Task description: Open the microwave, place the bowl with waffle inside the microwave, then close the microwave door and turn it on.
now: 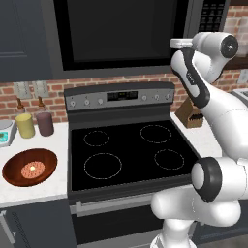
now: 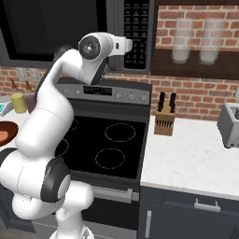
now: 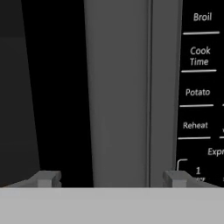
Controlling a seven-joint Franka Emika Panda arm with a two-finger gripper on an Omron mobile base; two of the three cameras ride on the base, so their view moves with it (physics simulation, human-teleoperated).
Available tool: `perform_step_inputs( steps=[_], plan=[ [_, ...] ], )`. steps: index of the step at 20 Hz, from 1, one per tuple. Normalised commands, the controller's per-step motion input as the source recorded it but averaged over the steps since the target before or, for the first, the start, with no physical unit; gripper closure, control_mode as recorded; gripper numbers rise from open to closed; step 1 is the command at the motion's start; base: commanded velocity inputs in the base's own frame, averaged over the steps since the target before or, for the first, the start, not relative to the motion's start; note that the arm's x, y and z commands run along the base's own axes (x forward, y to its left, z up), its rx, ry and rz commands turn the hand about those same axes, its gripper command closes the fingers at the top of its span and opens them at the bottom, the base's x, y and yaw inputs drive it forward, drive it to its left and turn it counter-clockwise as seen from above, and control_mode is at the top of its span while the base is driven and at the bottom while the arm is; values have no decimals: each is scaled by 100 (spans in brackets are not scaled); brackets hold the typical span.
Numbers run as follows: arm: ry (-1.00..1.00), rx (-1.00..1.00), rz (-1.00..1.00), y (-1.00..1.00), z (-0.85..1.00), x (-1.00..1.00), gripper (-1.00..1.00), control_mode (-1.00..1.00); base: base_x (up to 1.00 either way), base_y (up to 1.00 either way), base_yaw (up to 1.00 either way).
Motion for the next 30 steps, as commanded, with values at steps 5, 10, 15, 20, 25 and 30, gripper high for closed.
perform_step_inputs(
  steps=[5,10,15,20,25,30],
  plan=[
    [0,0,0,0,0,0,100,-100,0,0,0],
    [0,0,0,0,0,0,100,-100,0,0,0],
    [0,0,0,0,0,0,100,-100,0,0,0],
    [0,0,0,0,0,0,100,-100,0,0,0],
    [0,0,0,0,0,-13,100,-100,0,0,0],
    [0,0,0,0,0,-72,100,-100,0,0,0]
  ],
)
